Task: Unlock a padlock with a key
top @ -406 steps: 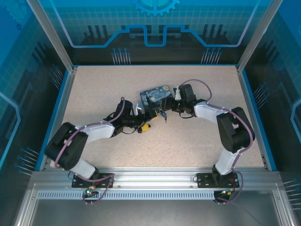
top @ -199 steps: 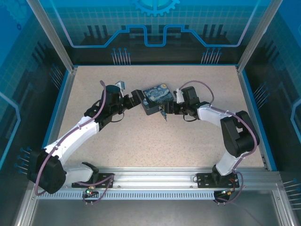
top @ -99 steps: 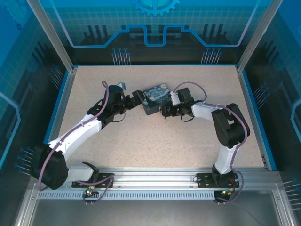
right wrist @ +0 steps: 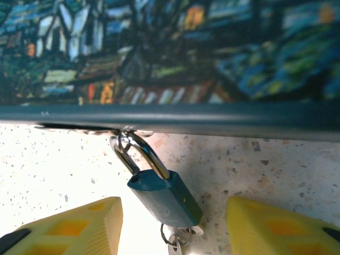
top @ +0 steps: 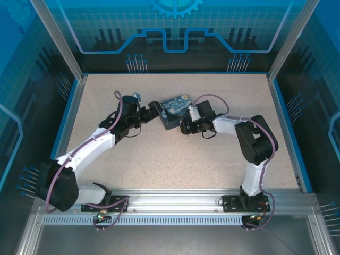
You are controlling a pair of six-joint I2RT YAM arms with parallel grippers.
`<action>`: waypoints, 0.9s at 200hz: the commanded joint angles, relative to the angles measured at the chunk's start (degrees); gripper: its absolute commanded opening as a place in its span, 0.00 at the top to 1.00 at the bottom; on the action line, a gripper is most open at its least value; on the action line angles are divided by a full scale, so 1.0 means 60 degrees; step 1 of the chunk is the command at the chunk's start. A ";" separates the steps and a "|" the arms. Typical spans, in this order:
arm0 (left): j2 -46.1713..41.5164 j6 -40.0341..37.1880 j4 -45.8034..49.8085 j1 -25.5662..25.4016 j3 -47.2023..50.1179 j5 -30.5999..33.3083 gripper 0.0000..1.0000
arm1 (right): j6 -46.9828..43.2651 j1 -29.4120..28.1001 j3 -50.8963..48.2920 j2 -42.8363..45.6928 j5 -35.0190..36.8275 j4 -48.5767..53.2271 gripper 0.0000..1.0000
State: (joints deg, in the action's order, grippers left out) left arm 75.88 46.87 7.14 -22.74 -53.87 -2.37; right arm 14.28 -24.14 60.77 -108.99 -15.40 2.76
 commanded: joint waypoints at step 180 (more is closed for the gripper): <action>0.0257 0.0291 -0.0291 0.0233 -0.0161 -0.0473 0.01 | 0.0205 -0.0121 -0.0092 0.0174 0.0133 0.0243 0.89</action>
State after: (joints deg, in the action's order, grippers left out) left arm 76.69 48.12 6.96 -21.89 -53.87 -4.58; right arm 14.15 -24.82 60.97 -109.51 -13.98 3.51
